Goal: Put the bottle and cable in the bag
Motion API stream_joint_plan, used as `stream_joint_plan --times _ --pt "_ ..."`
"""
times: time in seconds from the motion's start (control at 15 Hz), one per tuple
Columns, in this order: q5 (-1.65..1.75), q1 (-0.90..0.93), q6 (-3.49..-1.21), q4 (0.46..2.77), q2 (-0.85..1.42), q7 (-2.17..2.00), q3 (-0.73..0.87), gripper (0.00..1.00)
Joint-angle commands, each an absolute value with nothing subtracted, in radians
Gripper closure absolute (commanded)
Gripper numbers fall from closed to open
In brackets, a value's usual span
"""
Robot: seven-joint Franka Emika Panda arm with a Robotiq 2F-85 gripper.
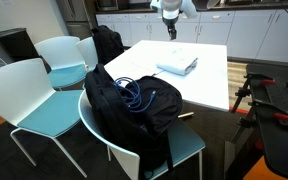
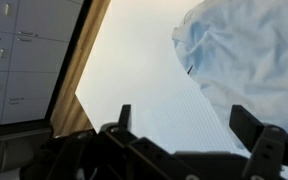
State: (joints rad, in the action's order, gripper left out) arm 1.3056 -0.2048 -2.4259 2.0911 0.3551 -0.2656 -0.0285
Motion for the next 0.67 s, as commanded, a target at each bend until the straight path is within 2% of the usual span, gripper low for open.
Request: stream_joint_plan --times 0.0,0.13,0.2,0.33,0.6 --pt "1.277 -0.353 -2.709 2.216 0.211 -0.176 -0.027 0.0" --pt "1.275 -0.419 -2.892 2.24 0.187 -0.115 -0.017 0.0" --pt "1.292 -0.385 -2.785 2.185 0.24 -0.164 -0.022 0.0" --pt "1.292 -0.425 -2.874 2.209 0.215 -0.137 -0.015 0.0" --pt "1.291 -0.419 -2.881 2.217 0.212 -0.137 -0.018 0.0"
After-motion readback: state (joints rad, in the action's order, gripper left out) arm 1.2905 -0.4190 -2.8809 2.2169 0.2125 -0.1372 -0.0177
